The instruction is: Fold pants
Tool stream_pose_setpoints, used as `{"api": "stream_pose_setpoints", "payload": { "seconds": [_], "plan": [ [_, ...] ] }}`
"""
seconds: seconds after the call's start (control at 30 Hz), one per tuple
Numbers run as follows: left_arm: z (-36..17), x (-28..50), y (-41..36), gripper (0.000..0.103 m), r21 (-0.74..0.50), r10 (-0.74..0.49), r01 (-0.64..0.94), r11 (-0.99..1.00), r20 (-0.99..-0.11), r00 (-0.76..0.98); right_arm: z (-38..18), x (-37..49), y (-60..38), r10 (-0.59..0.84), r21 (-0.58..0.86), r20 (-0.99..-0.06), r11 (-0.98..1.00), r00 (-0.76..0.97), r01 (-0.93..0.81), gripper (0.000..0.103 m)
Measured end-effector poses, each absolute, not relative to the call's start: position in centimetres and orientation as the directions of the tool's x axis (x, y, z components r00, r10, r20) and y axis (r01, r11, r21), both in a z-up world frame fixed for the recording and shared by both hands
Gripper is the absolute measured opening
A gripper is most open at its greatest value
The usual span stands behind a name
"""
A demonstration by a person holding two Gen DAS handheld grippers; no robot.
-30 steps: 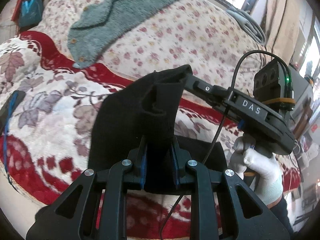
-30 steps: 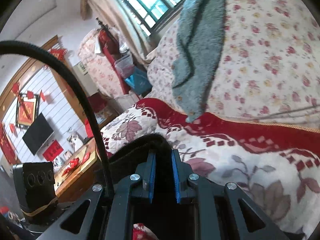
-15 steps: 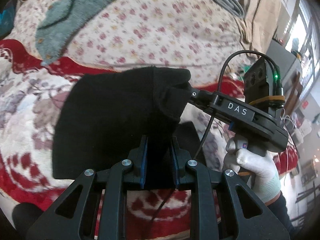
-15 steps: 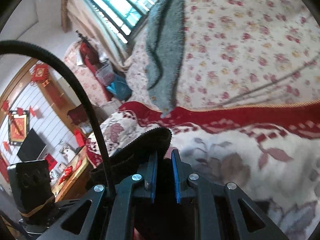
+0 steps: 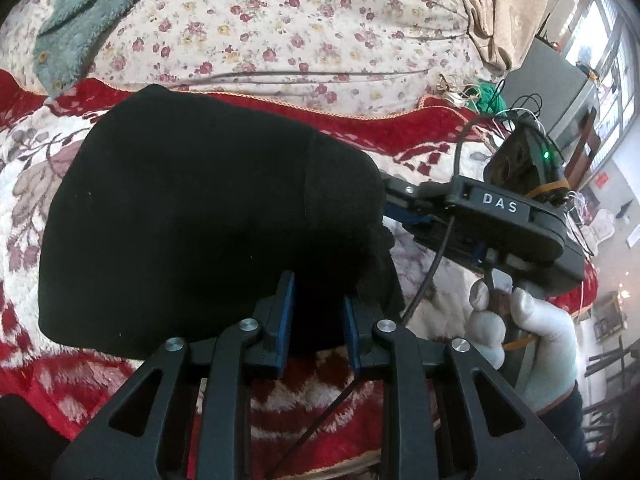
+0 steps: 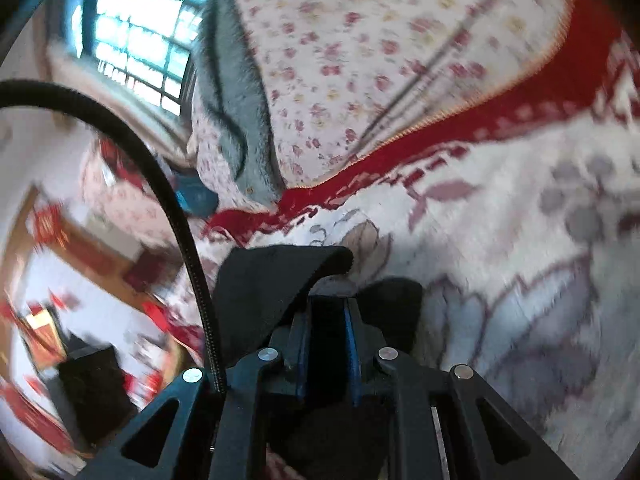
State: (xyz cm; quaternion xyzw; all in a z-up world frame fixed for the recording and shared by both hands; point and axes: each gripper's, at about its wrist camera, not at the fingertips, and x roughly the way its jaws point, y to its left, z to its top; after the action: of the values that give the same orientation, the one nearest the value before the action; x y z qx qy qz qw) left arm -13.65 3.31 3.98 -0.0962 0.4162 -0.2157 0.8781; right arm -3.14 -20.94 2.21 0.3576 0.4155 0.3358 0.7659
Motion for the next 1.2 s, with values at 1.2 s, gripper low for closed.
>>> {"api": "stream_pose_setpoints", "payload": {
  "seconds": [1.2],
  "plan": [
    [4.0, -5.0, 13.4, 0.061, -0.244, -0.291, 0.163, 0.956, -0.71, 0.642, 2.9, -4.2, -16.2, 0.835, 0.741, -0.426, 0.543, 0.347, -0.396, 0.015]
  ]
}}
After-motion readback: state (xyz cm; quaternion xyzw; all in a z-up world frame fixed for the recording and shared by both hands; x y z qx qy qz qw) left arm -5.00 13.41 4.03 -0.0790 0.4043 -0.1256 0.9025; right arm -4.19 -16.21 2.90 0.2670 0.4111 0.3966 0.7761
